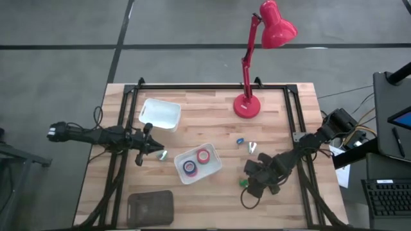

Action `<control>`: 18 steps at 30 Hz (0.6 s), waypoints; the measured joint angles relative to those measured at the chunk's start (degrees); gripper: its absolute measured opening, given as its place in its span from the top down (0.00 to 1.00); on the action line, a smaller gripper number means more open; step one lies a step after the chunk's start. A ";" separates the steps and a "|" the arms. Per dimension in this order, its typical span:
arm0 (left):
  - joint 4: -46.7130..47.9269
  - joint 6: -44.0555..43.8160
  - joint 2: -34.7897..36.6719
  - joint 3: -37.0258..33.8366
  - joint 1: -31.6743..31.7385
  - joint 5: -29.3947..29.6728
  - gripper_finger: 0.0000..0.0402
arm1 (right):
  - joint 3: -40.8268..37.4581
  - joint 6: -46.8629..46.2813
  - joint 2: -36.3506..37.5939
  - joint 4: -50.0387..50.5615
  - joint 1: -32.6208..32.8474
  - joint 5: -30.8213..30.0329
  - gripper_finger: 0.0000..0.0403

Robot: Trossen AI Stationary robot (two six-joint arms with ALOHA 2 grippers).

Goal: Pick and place Stapler, Stapler remover, tape
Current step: Put the black staple remover into the top white bin

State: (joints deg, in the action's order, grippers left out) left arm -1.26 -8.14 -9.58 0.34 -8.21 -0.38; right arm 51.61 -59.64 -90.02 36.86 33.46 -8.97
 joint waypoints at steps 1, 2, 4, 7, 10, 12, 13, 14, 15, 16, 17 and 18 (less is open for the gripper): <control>0.00 -0.01 0.00 0.00 0.01 0.00 0.90 | -0.25 0.00 0.00 -0.86 0.14 0.13 0.69; 0.00 -0.01 0.00 0.00 0.01 0.00 0.90 | -0.51 0.03 0.00 -1.66 0.19 0.20 0.69; 0.00 -0.01 0.00 0.00 0.01 0.00 0.90 | -0.98 0.04 -0.01 -2.64 0.43 0.21 0.70; 0.00 0.00 0.00 0.00 0.00 0.00 0.90 | -1.58 -0.04 -0.04 -3.07 0.55 0.53 0.72; 0.00 0.00 0.00 0.00 0.00 0.00 0.90 | -2.32 -0.54 -0.04 -3.19 0.56 1.13 0.73; 0.00 -0.01 0.00 0.00 0.01 0.00 0.90 | -2.61 -0.72 -0.07 -3.21 0.56 1.32 0.74; 0.00 -0.01 0.00 0.00 0.02 0.00 0.90 | -2.66 -0.70 -0.07 -3.26 0.56 1.32 0.75; 0.00 0.00 0.00 0.00 0.00 0.00 0.90 | -2.68 -0.57 -0.07 -3.28 0.56 1.32 0.75; 0.00 0.00 0.00 0.00 0.00 0.00 0.90 | -2.69 -0.39 -0.07 -3.44 0.56 1.31 0.76; 0.00 -0.02 0.00 0.00 0.00 0.00 0.90 | -2.70 -0.37 -0.07 -3.55 0.56 1.31 0.77; 0.00 0.00 0.00 0.00 0.02 0.00 0.90 | -2.70 -0.39 -0.07 -3.61 0.56 1.31 0.78; 0.00 0.00 0.00 0.00 0.00 0.00 0.90 | -2.70 -0.39 -0.07 -3.69 0.56 1.33 0.80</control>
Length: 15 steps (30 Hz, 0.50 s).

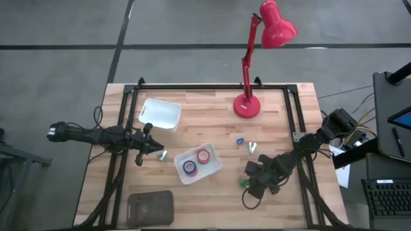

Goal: Pick and place Stapler, Stapler remover, tape
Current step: Put the black staple remover into the top white bin

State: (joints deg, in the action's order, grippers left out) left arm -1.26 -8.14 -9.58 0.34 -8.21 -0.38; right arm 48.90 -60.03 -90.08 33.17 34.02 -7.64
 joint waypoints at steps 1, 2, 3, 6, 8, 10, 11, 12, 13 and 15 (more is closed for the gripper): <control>0.00 -0.01 0.00 0.00 0.00 0.00 0.90 | 0.00 0.02 0.00 -0.21 0.00 0.14 0.82; 0.00 0.00 0.00 0.00 0.01 0.00 0.90 | 0.00 0.10 0.00 -0.50 0.00 0.37 0.84; 0.00 -0.02 0.00 0.00 0.01 0.00 0.90 | 0.00 0.27 0.00 -0.68 0.00 0.44 0.86; 0.00 -0.01 0.00 0.00 0.02 0.00 0.90 | 0.00 1.01 0.00 -1.17 0.00 0.40 0.93; 0.00 0.00 0.00 0.00 0.02 0.00 0.90 | 0.00 2.00 0.00 -1.83 -0.01 0.25 0.97; 0.00 -0.01 0.00 0.00 0.02 0.00 0.90 | 0.00 3.18 0.00 -2.93 -0.02 0.00 0.97; 0.00 0.00 0.01 0.00 0.02 0.00 0.90 | 0.00 3.70 0.00 -3.24 -0.02 -0.16 0.98; 0.00 0.00 0.01 0.00 0.01 0.00 0.90 | 0.00 4.40 0.00 -3.56 -0.04 -0.29 0.98; 0.00 -0.01 0.01 0.00 0.01 0.00 0.90 | 0.00 5.08 0.00 -4.07 -0.07 -0.33 0.98; 0.00 0.00 0.02 0.00 0.02 0.00 0.90 | 0.33 6.51 0.00 -4.17 -0.07 -1.07 0.98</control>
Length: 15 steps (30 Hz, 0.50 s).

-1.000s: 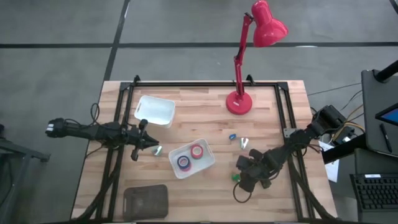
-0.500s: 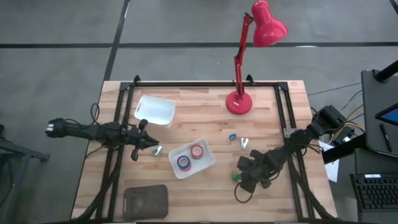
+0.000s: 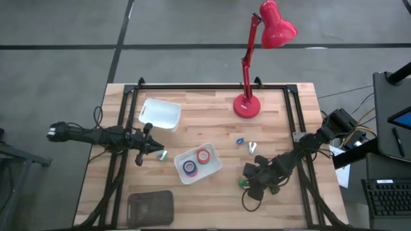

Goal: Pick and place Stapler, Stapler remover, tape
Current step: Put the black staple remover into the top white bin

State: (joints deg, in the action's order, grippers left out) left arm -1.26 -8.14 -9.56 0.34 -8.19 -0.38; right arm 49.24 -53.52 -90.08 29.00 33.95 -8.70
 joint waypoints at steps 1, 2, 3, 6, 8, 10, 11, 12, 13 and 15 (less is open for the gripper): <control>0.00 0.00 0.00 0.00 0.00 0.00 0.90 | 0.27 0.68 0.02 0.01 0.00 -0.33 0.98; 0.00 0.00 0.00 0.00 -0.02 0.00 0.90 | 0.60 1.31 0.02 0.05 0.00 -0.39 0.98; 0.00 -0.01 0.00 0.00 -0.02 0.00 0.90 | 1.04 2.00 0.06 0.29 -0.06 -0.54 0.98; 0.00 0.00 0.00 0.00 -0.02 0.00 0.90 | 2.54 4.43 0.47 0.47 -0.09 -0.90 0.98; 0.00 0.00 0.00 0.00 0.00 0.00 0.90 | 3.76 6.60 0.89 0.87 -0.09 -1.65 0.98; 0.00 -0.02 0.00 0.00 -0.02 0.00 0.90 | 5.04 8.96 1.34 1.22 -0.09 -2.11 0.98; 0.00 0.00 -0.02 0.00 -0.01 0.00 0.90 | 5.72 10.18 1.63 1.23 -0.10 -2.41 0.98; 0.00 -0.01 0.00 0.00 -0.01 0.00 0.90 | 6.44 11.30 1.93 1.23 -0.20 -3.04 0.98; 0.00 -0.01 -0.01 0.00 -0.01 0.00 0.90 | 7.09 12.42 2.31 1.16 -0.22 -3.64 0.98; 0.00 0.00 -0.02 0.00 -0.01 0.00 0.90 | 8.11 14.23 3.06 1.22 -0.22 -5.10 0.98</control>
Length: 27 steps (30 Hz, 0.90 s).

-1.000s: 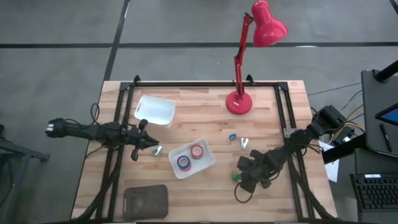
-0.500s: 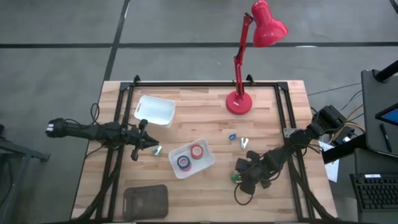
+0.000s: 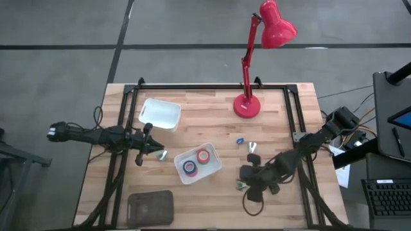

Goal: Pick and place Stapler, Stapler remover, tape
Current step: Put the black staple remover into the top white bin

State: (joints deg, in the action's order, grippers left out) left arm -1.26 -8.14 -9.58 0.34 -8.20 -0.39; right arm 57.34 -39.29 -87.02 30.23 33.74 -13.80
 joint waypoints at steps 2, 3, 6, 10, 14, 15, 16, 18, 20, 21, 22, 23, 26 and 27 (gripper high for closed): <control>0.00 -0.02 0.00 0.00 0.02 0.00 0.90 | 0.89 1.56 0.49 -0.09 0.00 -2.01 0.98; 0.02 0.04 0.00 0.00 0.00 0.00 0.90 | 1.25 2.46 0.70 0.04 0.00 -3.09 0.98; 0.00 4.33 0.03 0.00 0.06 0.00 0.90 | 2.85 5.24 0.81 -0.10 -0.22 -7.11 0.98; 0.01 4.21 -0.04 0.00 0.05 0.00 0.90 | 4.71 7.74 0.74 -0.39 -1.10 -9.90 0.98; -0.11 3.56 -0.04 0.00 0.05 0.09 0.90 | 5.56 11.18 0.70 -1.50 -2.24 -11.98 0.98; -0.38 3.58 -0.03 0.00 0.04 0.56 0.90 | 5.73 11.83 0.70 -1.92 -2.71 -12.02 0.98; -1.23 3.55 -0.02 0.00 0.04 1.45 0.90 | 5.96 12.56 0.70 -2.49 -3.27 -12.04 0.98; -5.06 1.52 -0.04 0.00 0.04 4.07 0.90 | 6.21 13.66 0.70 -3.82 -4.31 -12.05 0.98; -11.40 0.89 -0.04 0.00 0.04 6.74 0.90 | 5.95 14.85 0.70 -5.29 -5.30 -12.07 0.98; -14.88 0.72 -0.04 0.00 0.04 7.95 0.90 | 5.79 15.52 0.69 -5.76 -5.74 -12.04 0.98; -18.56 0.58 -0.03 0.00 0.04 8.71 0.90 | 5.61 16.16 0.68 -6.05 -6.10 -12.00 0.98; -21.75 0.44 -0.01 0.00 0.04 9.11 0.90 | 5.53 16.78 0.66 -6.15 -6.48 -11.93 0.98; -30.39 0.36 -0.02 0.00 0.04 9.33 0.90 | 5.43 17.46 0.66 -6.90 -7.76 -11.87 0.98; -33.56 1.08 0.00 0.00 0.05 9.77 0.90 | 5.35 17.46 0.66 -6.94 -8.16 -11.88 0.98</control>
State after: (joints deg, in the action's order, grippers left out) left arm -34.82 -7.07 -9.58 0.34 -8.15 9.39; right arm 62.69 -21.82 -86.37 23.28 25.58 -25.69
